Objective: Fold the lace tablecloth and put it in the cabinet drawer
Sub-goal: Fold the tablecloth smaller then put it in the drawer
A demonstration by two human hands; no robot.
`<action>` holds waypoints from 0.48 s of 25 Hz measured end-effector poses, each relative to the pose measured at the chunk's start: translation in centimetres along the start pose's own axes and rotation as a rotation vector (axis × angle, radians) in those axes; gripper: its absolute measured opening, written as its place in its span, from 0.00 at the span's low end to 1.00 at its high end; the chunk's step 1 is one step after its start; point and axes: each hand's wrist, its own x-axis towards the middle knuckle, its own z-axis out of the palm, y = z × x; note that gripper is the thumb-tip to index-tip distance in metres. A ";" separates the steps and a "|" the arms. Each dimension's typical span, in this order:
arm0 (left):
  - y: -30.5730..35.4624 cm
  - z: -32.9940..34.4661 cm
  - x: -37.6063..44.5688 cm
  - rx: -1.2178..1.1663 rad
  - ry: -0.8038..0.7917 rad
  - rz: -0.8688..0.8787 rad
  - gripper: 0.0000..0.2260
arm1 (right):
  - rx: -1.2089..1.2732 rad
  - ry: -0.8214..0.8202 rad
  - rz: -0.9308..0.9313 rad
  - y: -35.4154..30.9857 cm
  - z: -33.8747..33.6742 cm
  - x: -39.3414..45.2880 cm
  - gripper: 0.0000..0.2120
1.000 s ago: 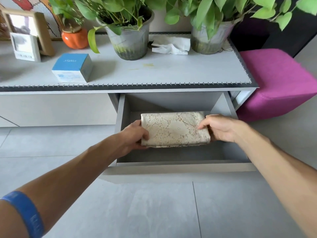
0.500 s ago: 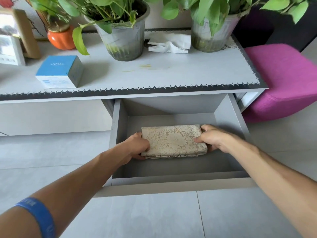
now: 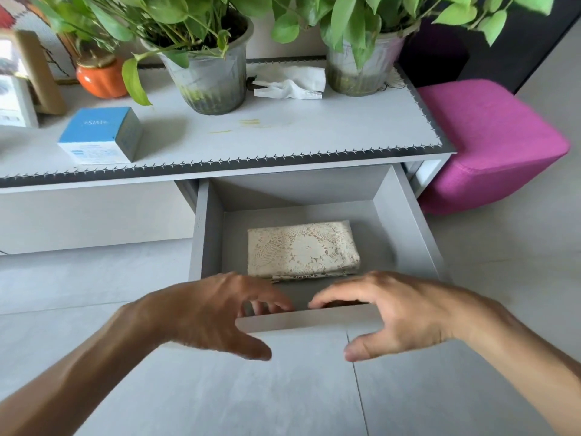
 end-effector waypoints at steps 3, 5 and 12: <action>0.4 0.0 0.4 0.147 0.044 0.019 0.21 | -0.177 0.056 0.000 0.3 0.2 0.5 0.23; 0.4 -0.7 1.1 0.179 0.038 0.014 0.20 | -0.157 0.125 -0.003 0.5 -0.5 0.8 0.18; -1.5 4.7 1.4 0.918 0.679 0.163 0.25 | -0.838 0.838 -0.270 4.1 5.6 2.1 0.16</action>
